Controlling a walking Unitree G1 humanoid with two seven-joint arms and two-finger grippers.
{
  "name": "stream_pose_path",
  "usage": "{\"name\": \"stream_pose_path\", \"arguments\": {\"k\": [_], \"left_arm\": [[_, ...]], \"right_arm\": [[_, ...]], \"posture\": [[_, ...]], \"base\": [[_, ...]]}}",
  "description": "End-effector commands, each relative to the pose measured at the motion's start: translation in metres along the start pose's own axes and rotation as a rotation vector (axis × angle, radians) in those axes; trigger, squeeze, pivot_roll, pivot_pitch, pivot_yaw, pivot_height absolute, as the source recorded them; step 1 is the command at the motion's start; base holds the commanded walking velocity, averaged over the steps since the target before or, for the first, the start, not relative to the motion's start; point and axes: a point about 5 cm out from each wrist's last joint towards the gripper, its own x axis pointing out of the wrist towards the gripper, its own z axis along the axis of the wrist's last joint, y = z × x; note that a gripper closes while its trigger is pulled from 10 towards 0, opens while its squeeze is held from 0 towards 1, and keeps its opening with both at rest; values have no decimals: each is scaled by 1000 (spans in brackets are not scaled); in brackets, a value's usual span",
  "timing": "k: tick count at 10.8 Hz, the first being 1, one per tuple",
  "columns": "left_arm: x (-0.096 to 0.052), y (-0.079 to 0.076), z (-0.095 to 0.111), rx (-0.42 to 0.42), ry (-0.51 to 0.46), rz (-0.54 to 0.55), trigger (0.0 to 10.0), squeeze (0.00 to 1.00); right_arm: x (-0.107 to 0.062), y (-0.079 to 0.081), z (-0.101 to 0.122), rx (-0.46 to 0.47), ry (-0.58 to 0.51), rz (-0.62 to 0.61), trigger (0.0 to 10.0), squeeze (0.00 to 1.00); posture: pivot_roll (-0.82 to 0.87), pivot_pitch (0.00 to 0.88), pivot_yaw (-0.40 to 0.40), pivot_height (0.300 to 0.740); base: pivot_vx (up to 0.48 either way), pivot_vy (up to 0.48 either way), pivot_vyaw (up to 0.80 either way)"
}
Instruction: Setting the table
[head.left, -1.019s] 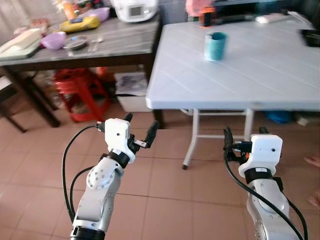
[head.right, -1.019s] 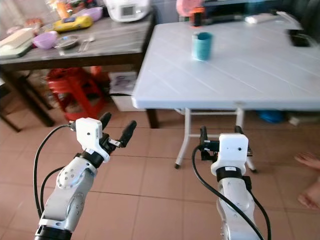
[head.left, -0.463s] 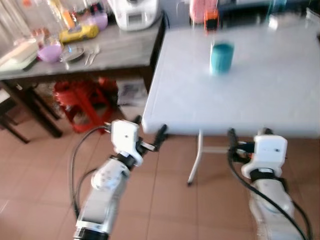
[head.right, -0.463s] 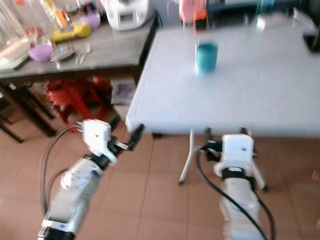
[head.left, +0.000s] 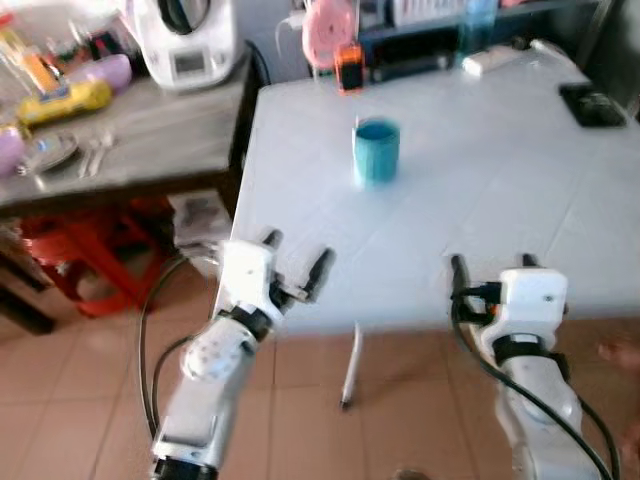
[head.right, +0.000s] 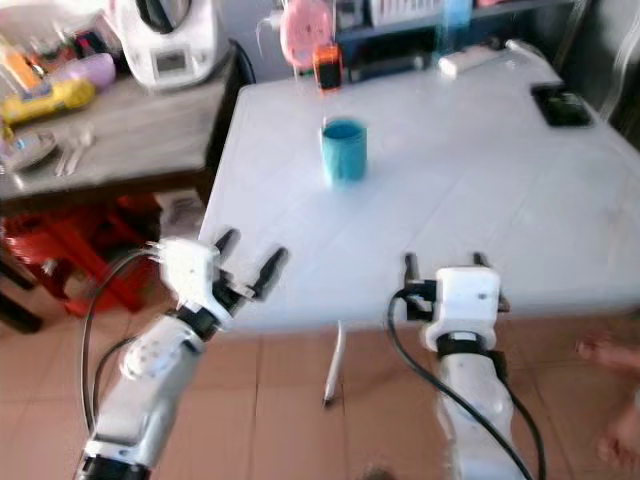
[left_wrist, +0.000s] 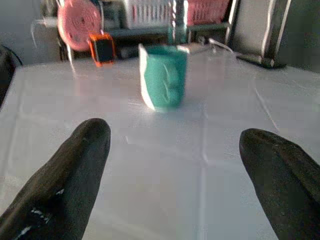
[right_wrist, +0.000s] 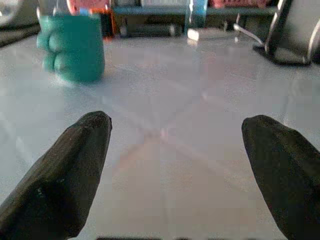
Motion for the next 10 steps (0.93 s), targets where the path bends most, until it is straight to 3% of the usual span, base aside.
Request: {"name": "stream_pose_path", "arguments": {"k": [1, 5, 10], "left_arm": [[-6, 12, 0, 14, 15, 32, 10000, 0], [-5, 11, -4, 14, 36, 37, 10000, 0], [-14, 17, -9, 65, 67, 54, 10000, 0]], "right_arm": [[0, 9, 3, 26, -10, 19, 10000, 0], [4, 12, 6, 20, -21, 41, 10000, 0], [7, 32, 8, -8, -27, 182, 10000, 0]], "posture": [[-101, 103, 154, 740], [-98, 107, 156, 740], [-90, 117, 160, 740]], "base": [[480, 0, -463], [82, 0, 0], [0, 0, 0]]}}
